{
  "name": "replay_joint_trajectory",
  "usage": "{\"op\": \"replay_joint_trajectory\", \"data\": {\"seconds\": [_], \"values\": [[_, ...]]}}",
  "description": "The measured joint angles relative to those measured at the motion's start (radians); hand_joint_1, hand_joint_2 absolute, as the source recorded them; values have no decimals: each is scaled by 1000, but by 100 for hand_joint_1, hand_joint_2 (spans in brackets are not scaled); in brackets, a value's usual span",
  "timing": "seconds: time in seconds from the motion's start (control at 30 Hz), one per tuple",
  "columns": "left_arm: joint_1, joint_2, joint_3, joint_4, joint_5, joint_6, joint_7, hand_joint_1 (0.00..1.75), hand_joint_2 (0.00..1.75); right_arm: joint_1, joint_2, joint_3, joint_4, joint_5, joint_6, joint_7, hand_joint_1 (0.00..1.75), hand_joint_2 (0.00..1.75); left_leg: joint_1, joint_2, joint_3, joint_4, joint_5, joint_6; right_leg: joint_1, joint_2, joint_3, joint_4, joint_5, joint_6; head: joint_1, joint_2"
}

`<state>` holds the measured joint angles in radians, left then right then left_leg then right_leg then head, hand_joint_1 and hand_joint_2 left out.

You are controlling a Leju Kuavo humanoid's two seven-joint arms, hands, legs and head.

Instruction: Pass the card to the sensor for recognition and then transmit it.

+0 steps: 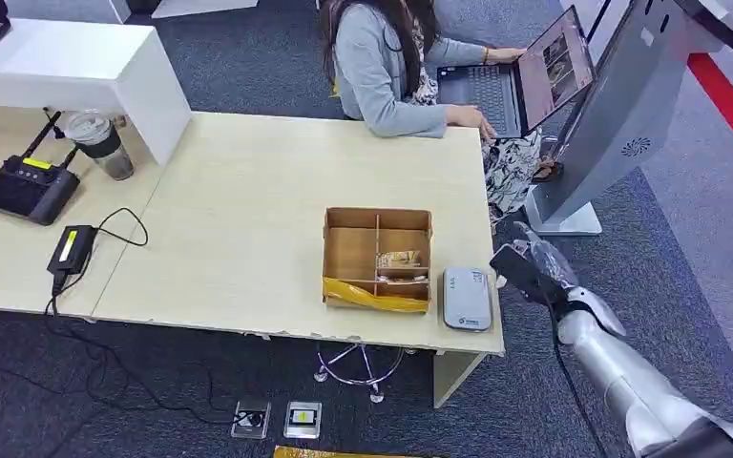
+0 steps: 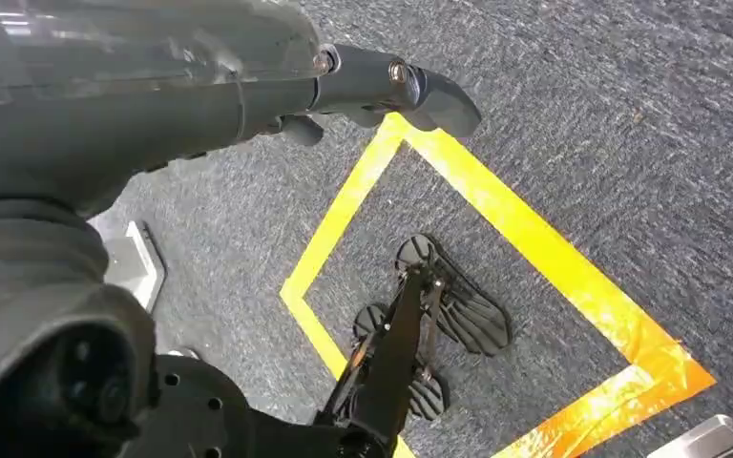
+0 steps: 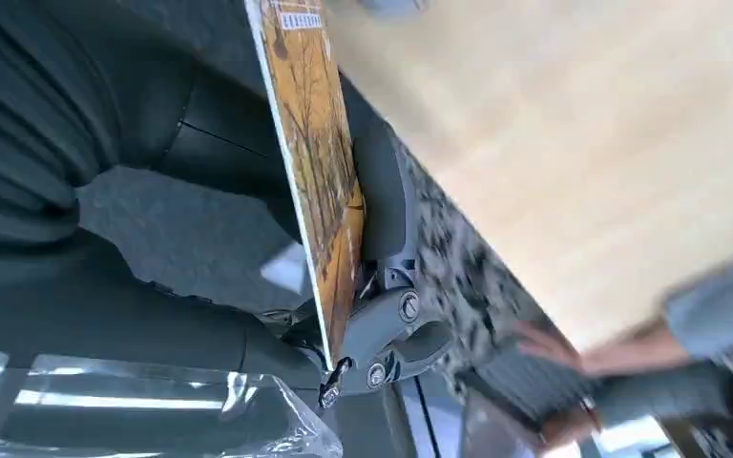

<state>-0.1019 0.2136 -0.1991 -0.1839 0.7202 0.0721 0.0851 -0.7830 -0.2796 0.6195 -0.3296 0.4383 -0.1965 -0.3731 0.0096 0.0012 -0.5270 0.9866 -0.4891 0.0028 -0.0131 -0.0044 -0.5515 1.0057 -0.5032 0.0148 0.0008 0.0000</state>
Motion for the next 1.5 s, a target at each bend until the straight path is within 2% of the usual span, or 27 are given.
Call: {"op": "replay_joint_trajectory", "data": {"seconds": [0.1, 0.3, 0.33, 0.57, 0.97, 1.5], "values": [[0, 2, -2, 0, 3, -5, -3, 0, 0, -85, -8, 0, 0, 33, 14, -4, 175, 175, 0, 0, 0, 0, 0, 0, 0, 0, 0, 0, 0, 0, 0, 0], [0, 4, -2, 0, 3, -5, -3, 0, 0, -125, -9, 0, 0, 43, 23, -2, 175, 175, 0, 0, 0, 0, 1, 1, 0, 1, -1, 0, 1, 0, 0, 0], [0, 6, -10, 0, 0, -5, -6, 0, 0, -227, -9, 2, 0, 77, 38, -1, 175, 175, 0, 0, 0, 0, 1, 1, 0, 0, -1, 0, 1, 0, 0, 0], [0, 6, -20, 0, 0, -5, -7, 0, 0, -339, 7, 6, 0, 118, 62, 1, 175, 175, 0, 0, -2, 0, 1, 1, 0, 0, -1, 0, 1, 0, 0, 0], [-1, 5, -27, 0, 16, 10, -12, 0, 0, -404, 116, 31, 0, 217, 95, 34, 175, 175, 0, 0, -2, 0, 1, 0, 0, 0, -1, 1, 1, 0, 0, 0], [0, 0, -42, 0, 22, 26, 5, 0, 0, -426, 172, 77, 7, 283, 128, 98, 175, 175, 0, 0, -2, 0, 1, 0, 0, 0, -2, 0, 1, 0, 0, 0]]}}
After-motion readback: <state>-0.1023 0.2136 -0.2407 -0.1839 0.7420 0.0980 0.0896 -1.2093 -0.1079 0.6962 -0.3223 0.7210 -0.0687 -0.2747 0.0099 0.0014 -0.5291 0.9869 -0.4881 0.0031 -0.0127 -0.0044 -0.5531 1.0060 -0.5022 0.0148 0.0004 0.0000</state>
